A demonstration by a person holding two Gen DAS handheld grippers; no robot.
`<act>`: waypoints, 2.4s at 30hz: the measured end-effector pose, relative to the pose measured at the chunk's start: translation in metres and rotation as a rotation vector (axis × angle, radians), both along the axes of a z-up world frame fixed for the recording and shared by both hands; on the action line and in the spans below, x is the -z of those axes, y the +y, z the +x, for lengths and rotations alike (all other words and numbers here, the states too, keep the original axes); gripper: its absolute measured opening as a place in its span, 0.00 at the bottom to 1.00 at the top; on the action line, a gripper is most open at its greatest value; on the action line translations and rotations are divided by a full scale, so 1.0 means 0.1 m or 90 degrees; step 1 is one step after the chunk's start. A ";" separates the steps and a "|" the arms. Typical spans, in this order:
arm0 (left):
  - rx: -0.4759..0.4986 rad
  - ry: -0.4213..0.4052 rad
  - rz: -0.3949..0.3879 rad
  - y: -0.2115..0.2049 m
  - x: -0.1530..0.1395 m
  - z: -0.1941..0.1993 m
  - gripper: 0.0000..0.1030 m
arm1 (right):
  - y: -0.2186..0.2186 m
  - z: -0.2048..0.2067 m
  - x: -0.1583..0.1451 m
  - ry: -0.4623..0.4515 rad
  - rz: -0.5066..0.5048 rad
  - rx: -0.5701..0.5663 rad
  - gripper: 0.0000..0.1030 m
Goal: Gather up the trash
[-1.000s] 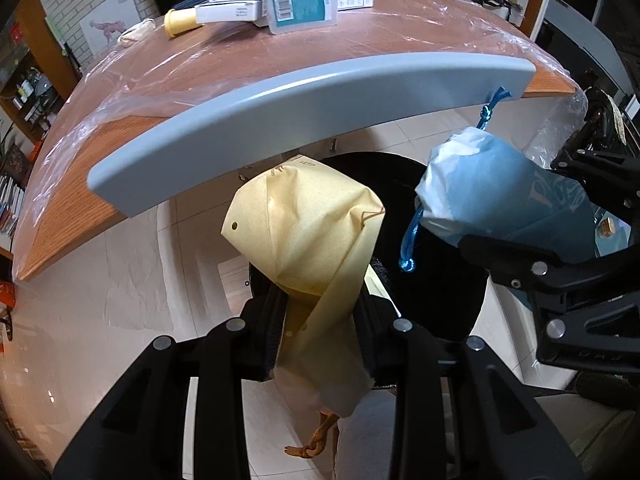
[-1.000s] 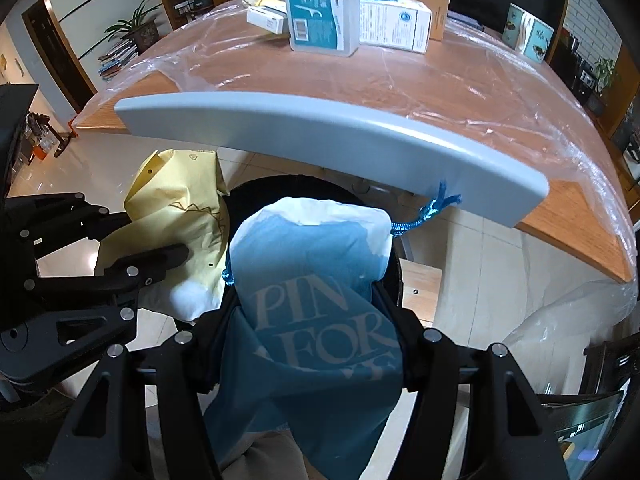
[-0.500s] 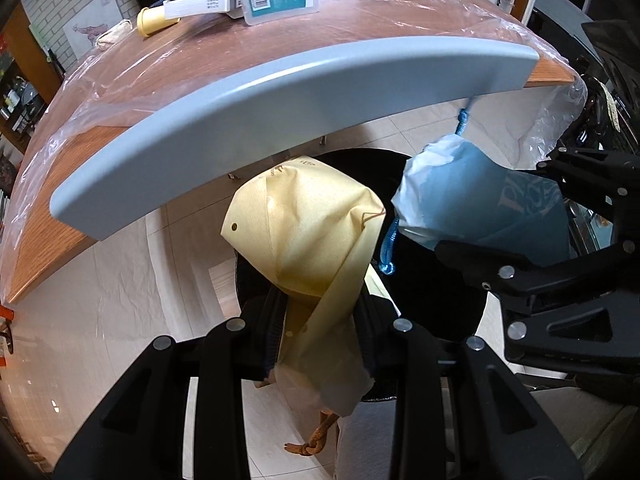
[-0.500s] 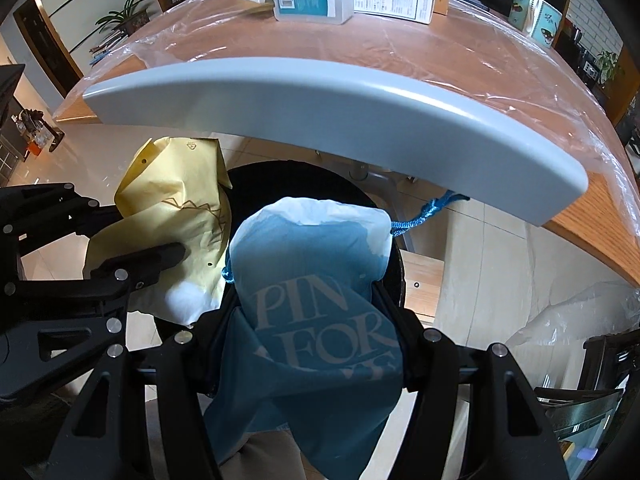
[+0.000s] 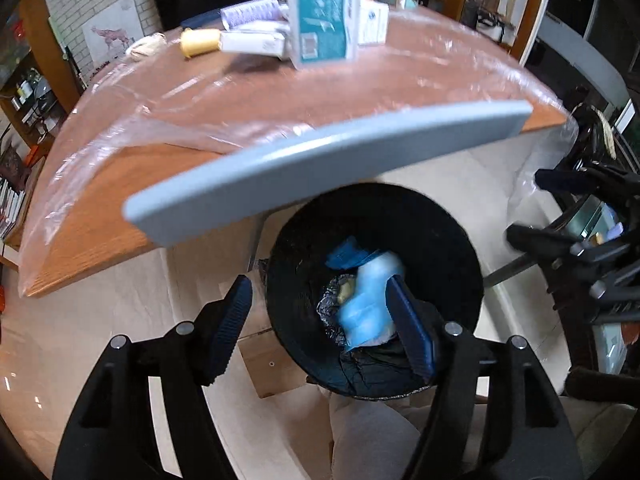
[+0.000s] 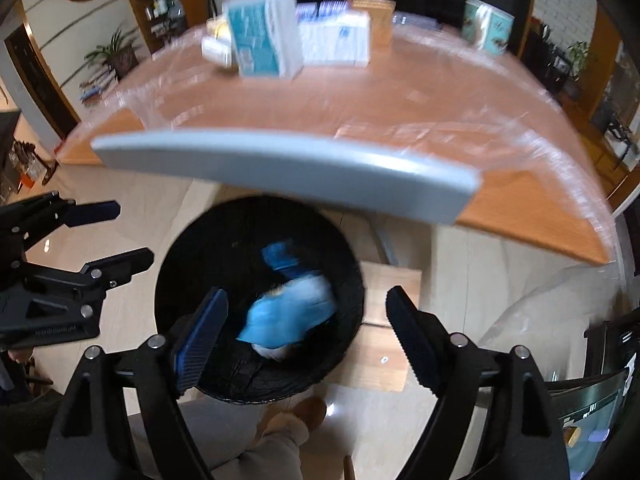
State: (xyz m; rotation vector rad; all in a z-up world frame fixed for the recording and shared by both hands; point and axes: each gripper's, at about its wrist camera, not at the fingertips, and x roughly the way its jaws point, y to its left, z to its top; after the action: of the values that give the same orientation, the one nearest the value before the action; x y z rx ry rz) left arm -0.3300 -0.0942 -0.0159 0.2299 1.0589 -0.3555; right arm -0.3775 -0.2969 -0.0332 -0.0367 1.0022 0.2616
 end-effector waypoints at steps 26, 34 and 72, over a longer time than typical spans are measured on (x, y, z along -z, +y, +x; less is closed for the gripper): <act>0.008 -0.239 0.081 0.08 -0.64 0.83 0.97 | 0.59 1.20 -0.67 -0.098 0.123 0.042 0.93; 0.056 -0.226 0.067 0.03 -0.56 1.11 0.97 | 0.66 1.59 -0.47 -0.062 0.136 0.090 0.71; 0.081 -0.080 -0.065 -0.29 -0.44 1.99 0.36 | 0.06 1.91 -0.28 -0.035 0.194 0.149 0.56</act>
State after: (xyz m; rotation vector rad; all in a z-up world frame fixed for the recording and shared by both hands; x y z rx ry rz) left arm -0.1307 -0.1229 0.0284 0.2255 0.9013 -0.5015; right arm -0.1863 -0.2907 -0.0051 0.3473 0.8943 0.1953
